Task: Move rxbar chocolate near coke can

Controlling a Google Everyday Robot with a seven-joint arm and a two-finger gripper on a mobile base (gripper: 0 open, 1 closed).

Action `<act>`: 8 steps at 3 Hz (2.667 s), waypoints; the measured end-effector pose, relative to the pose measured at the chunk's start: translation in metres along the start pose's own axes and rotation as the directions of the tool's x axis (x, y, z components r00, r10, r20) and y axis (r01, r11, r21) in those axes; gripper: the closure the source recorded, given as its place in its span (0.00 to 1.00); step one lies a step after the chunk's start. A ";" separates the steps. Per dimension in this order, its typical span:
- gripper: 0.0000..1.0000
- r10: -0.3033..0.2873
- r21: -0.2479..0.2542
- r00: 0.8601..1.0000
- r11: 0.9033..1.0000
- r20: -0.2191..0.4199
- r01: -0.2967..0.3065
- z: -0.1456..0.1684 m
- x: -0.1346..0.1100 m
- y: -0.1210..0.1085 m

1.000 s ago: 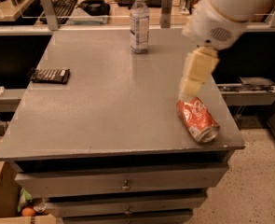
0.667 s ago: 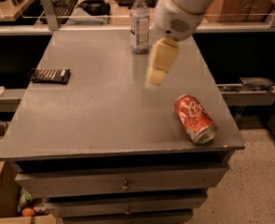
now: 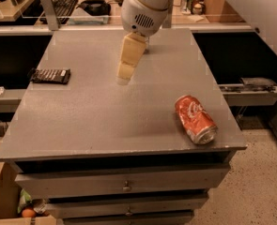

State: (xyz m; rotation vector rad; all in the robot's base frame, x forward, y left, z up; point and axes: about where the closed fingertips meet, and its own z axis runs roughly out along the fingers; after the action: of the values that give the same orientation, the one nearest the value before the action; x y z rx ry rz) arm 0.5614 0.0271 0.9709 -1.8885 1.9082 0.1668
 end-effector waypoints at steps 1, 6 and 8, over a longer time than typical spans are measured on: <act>0.00 0.015 -0.015 0.997 1.000 0.073 -0.014 0.026 -0.023 -0.013; 0.00 0.044 -0.082 0.997 0.996 0.063 -0.038 0.223 -0.178 -0.053; 0.38 0.067 -0.096 0.997 0.993 0.035 -0.063 0.244 -0.179 -0.052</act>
Offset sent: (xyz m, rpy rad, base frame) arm 0.0896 0.1673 -0.0393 0.2227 0.0201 0.0420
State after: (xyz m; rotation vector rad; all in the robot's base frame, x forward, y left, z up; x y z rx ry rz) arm 0.6605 0.2840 0.8345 -1.8705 1.9695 0.3171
